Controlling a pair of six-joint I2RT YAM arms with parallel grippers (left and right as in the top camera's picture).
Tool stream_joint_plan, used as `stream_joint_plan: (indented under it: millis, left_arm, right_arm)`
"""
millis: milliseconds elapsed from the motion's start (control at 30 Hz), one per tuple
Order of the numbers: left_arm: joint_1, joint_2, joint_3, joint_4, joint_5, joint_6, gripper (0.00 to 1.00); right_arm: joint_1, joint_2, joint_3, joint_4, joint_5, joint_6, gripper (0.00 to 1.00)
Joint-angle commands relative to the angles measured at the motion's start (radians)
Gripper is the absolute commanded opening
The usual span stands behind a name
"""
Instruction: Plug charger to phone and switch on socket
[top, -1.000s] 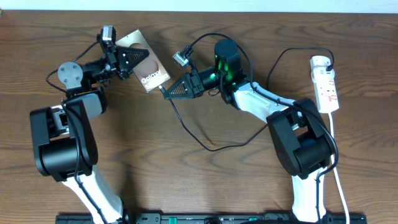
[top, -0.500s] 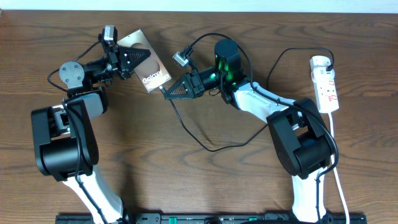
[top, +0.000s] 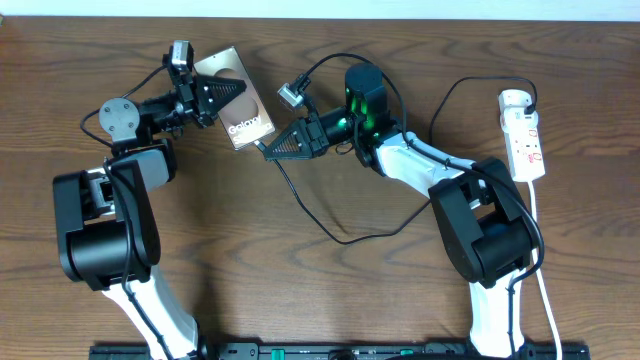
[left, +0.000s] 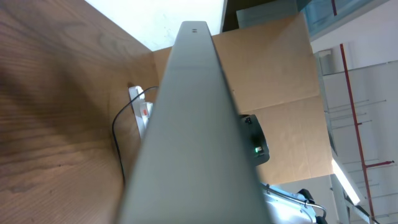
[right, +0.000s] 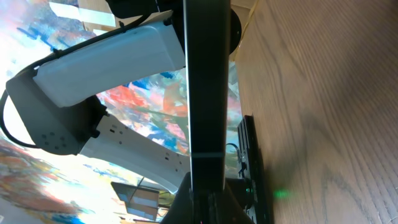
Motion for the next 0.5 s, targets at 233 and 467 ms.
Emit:
stream_joint_plan:
  millis: [233, 467]
  left_arm:
    - [-0.029, -0.019, 0.017, 0.016, 0.005, 0.016, 0.07]
    - [-0.029, -0.019, 0.017, 0.016, -0.056, -0.014, 0.07]
  right_arm:
    - [0.005, 0.001, 0.013, 0.007, 0.145, -0.013, 0.01]
    - [0.005, 0.001, 0.013, 0.007, 0.189, -0.001, 0.01]
